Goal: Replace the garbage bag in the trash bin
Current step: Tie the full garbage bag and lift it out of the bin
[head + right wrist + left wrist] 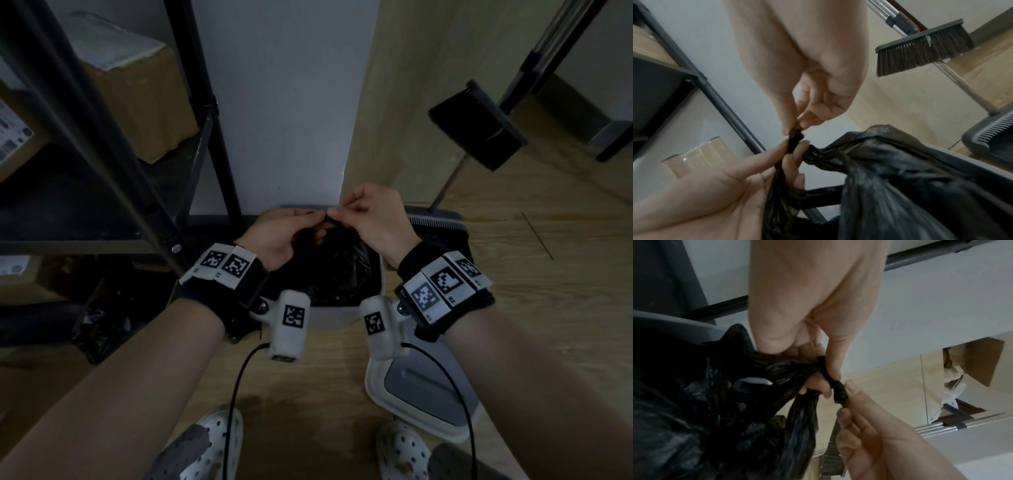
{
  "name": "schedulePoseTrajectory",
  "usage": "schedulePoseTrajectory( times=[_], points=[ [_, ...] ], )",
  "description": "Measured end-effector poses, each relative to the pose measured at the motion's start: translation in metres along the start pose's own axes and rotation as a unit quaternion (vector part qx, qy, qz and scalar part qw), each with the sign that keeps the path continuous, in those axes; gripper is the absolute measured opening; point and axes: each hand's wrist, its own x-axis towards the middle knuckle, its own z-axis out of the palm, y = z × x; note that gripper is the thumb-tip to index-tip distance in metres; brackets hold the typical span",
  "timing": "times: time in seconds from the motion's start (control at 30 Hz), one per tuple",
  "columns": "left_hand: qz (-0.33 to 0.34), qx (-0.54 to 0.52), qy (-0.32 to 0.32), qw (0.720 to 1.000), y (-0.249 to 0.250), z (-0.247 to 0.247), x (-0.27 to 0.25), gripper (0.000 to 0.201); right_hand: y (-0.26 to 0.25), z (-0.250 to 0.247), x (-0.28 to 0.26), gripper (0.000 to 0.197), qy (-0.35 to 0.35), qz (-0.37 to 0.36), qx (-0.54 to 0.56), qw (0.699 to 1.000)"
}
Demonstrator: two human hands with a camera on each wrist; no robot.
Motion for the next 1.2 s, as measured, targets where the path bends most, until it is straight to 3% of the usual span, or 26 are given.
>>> schedulePoseTrajectory(
  times=[0.1,0.17,0.23,0.33,0.53,0.7,0.87,1.03,1.2],
  points=[
    [0.031,0.021,0.024,0.999,0.001,0.0,-0.001,0.005,-0.002,-0.003,0.0,0.018,-0.042,-0.012,-0.005,0.999],
    [0.056,0.111,0.033,0.992,0.002,-0.003,-0.002,0.01,-0.002,-0.004,0.002,0.014,-0.036,-0.024,-0.002,0.999],
    [0.103,0.246,0.009,0.964,0.003,-0.007,-0.004,0.021,-0.001,-0.003,0.003,0.007,-0.045,-0.019,0.034,0.998],
    [0.162,0.392,-0.027,0.905,0.001,-0.01,-0.005,0.033,0.004,0.005,0.003,0.016,-0.11,0.02,0.067,0.991],
    [0.235,0.458,-0.021,0.857,-0.002,-0.014,-0.005,0.035,0.013,0.003,0.002,0.021,-0.151,0.047,-0.001,0.987],
    [0.269,0.465,0.028,0.843,-0.004,-0.005,-0.005,0.018,0.013,-0.002,-0.004,0.024,-0.205,0.133,0.106,0.964],
    [0.305,0.467,0.083,0.826,-0.004,0.0,-0.008,0.01,0.017,-0.01,-0.002,0.02,-0.223,0.137,0.165,0.951],
    [0.326,0.442,0.103,0.829,-0.009,-0.005,-0.002,0.012,0.026,-0.009,0.002,0.011,-0.128,0.083,0.112,0.982],
    [0.303,0.405,0.223,0.833,-0.013,-0.013,0.007,0.018,0.047,-0.017,0.013,0.016,0.011,0.053,0.027,0.998]
  ],
)
